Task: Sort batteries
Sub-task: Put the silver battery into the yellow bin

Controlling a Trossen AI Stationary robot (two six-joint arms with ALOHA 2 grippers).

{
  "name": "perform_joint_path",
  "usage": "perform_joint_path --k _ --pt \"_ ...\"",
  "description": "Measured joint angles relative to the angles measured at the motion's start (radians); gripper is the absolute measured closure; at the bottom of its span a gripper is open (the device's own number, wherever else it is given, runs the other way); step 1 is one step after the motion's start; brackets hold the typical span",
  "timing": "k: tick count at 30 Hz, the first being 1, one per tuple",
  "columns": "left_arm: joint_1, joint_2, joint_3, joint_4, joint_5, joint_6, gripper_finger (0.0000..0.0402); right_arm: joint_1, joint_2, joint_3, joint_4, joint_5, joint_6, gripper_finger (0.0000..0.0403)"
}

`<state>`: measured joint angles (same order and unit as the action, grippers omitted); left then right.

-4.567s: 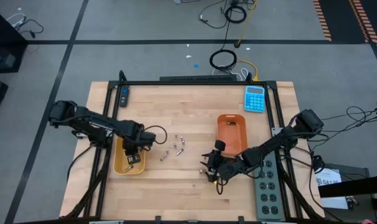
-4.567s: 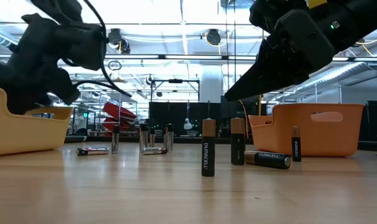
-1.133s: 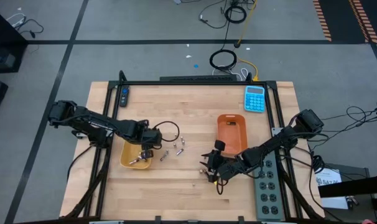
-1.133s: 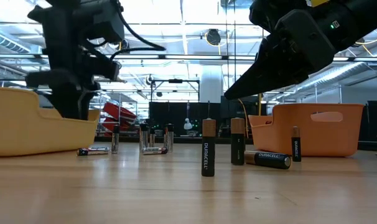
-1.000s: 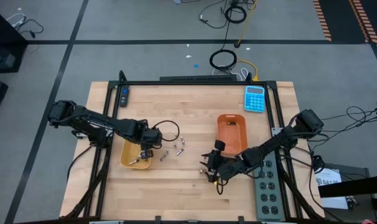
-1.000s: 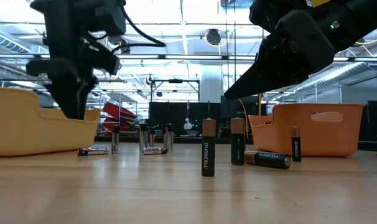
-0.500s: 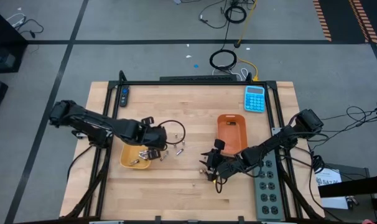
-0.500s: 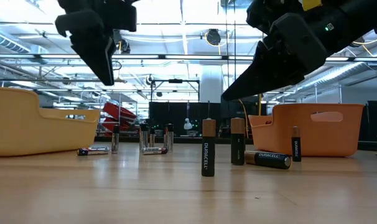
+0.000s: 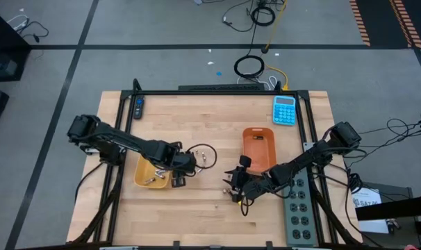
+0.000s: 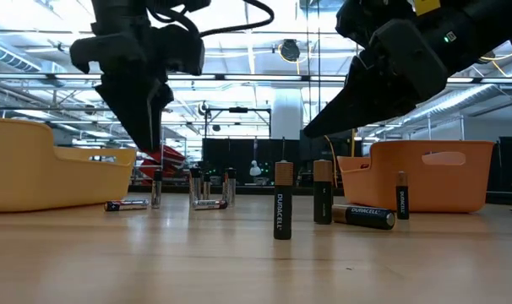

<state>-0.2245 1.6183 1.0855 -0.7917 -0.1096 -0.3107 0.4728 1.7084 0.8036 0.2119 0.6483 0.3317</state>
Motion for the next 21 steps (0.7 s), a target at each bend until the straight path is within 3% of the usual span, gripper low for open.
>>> perform_joint_path --k 6,21 --pt "-0.002 0.028 0.000 0.010 -0.014 -0.024 0.0188 0.000 0.000 0.000 0.001 0.000 -0.001 0.0271" --pt "0.016 0.157 0.000 0.081 -0.025 -0.023 0.0185 0.000 0.000 0.000 -0.005 0.000 0.000 0.0271"
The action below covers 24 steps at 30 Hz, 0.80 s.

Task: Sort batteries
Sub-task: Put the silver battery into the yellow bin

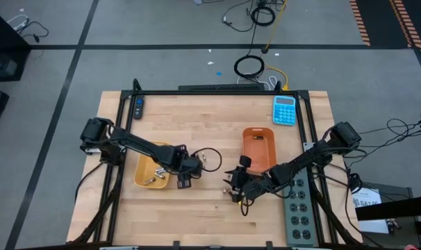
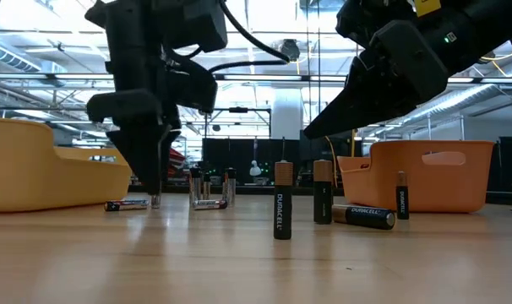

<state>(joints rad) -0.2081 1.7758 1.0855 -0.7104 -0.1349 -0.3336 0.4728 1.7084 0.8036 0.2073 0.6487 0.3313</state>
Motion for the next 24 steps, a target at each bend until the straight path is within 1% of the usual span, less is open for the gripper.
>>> perform_joint_path --k 7,15,20,24 --pt "0.014 0.028 0.000 0.032 -0.001 0.008 0.0203 0.000 0.000 0.000 0.000 0.000 0.000 0.0271" --pt "0.018 0.035 0.000 0.036 0.000 0.026 0.0243 0.000 0.000 0.000 0.000 0.000 0.000 0.0271" --pt "0.018 0.035 -0.004 0.042 0.004 0.026 0.0290 0.000 0.000 0.000 -0.001 0.000 0.000 0.0271" --pt "0.018 0.035 -0.018 0.041 0.024 0.033 0.0348 0.000 0.000 0.000 -0.001 0.000 0.000 0.0271"
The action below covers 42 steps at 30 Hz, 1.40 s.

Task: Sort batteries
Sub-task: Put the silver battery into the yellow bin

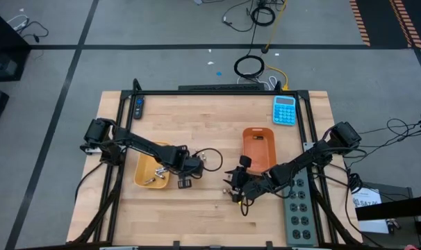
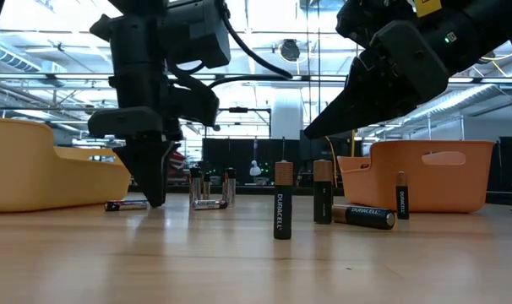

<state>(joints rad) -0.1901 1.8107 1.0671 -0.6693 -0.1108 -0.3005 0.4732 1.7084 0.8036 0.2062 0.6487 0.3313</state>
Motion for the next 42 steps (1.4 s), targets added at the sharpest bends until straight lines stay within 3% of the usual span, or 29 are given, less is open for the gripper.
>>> perform_joint_path --k 2,15,19,24,26,30,35,38,42 --pt "0.000 -0.002 -0.006 0.005 0.000 0.001 0.0364 0.000 0.000 0.000 0.000 0.000 0.000 0.0271" --pt "0.000 -0.036 0.023 -0.077 0.008 0.002 0.0364 0.000 0.000 0.000 -0.003 0.000 0.003 0.0271" --pt "-0.018 -0.118 0.080 -0.215 0.008 -0.011 0.0364 0.000 0.000 0.000 -0.021 0.000 0.019 0.0271" --pt "-0.064 -0.289 0.116 -0.411 0.007 -0.146 0.0364 0.000 0.000 0.000 -0.026 0.000 0.023 0.0271" --pt "-0.075 -0.339 0.086 -0.478 -0.007 -0.210 0.0364 0.001 0.000 0.000 -0.026 0.000 0.021 0.0271" --pt "-0.095 -0.419 -0.045 -0.518 -0.141 -0.331 0.0363 0.001 0.000 0.000 -0.024 0.000 0.016 0.0271" --pt "-0.100 -0.458 -0.153 -0.480 -0.139 -0.373 0.0271 0.012 0.000 0.000 -0.014 0.000 0.016 0.0271" --pt "-0.100 -0.460 -0.124 -0.484 -0.122 -0.372 0.0219 0.012 0.000 0.000 -0.008 0.000 0.012 0.0271" --pt "-0.100 -0.462 -0.040 -0.422 -0.123 -0.344 0.0197 -0.002 0.000 0.000 -0.007 0.000 0.006 0.0271"
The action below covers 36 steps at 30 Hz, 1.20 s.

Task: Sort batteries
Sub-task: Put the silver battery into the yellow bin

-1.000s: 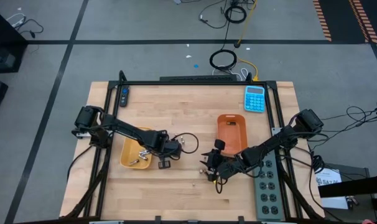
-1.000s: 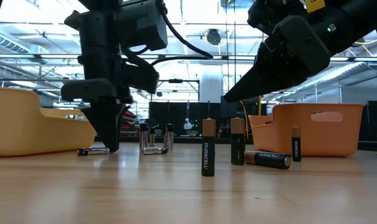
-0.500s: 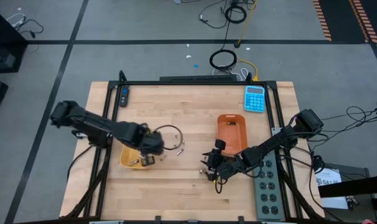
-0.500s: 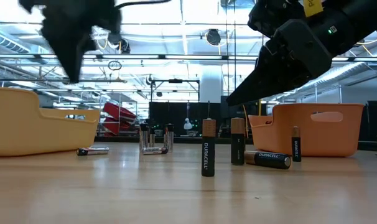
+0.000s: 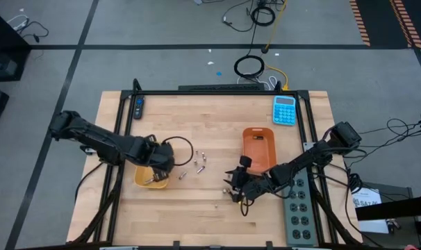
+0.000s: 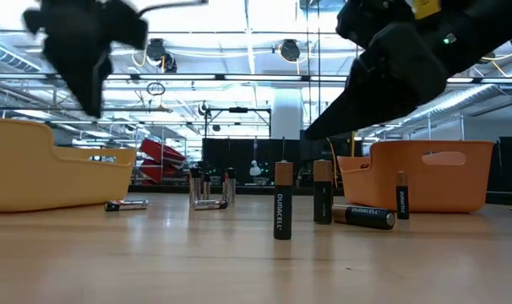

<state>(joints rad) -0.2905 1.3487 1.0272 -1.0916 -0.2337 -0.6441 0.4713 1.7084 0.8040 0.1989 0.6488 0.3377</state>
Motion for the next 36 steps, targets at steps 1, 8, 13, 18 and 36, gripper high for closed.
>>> perform_joint_path --k 1,8,13,18,36 --pt "0.000 0.000 0.013 0.043 -0.008 0.006 0.0196 -0.003 0.000 0.000 0.001 0.000 -0.002 0.0271" --pt "0.032 0.083 -0.004 0.315 -0.053 0.073 0.0193 -0.007 0.000 0.000 0.024 -0.024 -0.008 0.0271" --pt "0.043 0.186 -0.022 0.442 -0.058 0.052 0.0193 0.009 0.000 0.000 0.023 -0.023 -0.012 0.0271" --pt "0.043 0.276 -0.022 0.503 -0.058 0.107 0.0192 0.008 0.000 0.000 0.016 0.000 -0.029 0.0271" --pt "0.120 0.395 -0.023 0.637 -0.090 0.182 0.0192 0.008 0.000 0.000 0.008 0.000 -0.029 0.0271"
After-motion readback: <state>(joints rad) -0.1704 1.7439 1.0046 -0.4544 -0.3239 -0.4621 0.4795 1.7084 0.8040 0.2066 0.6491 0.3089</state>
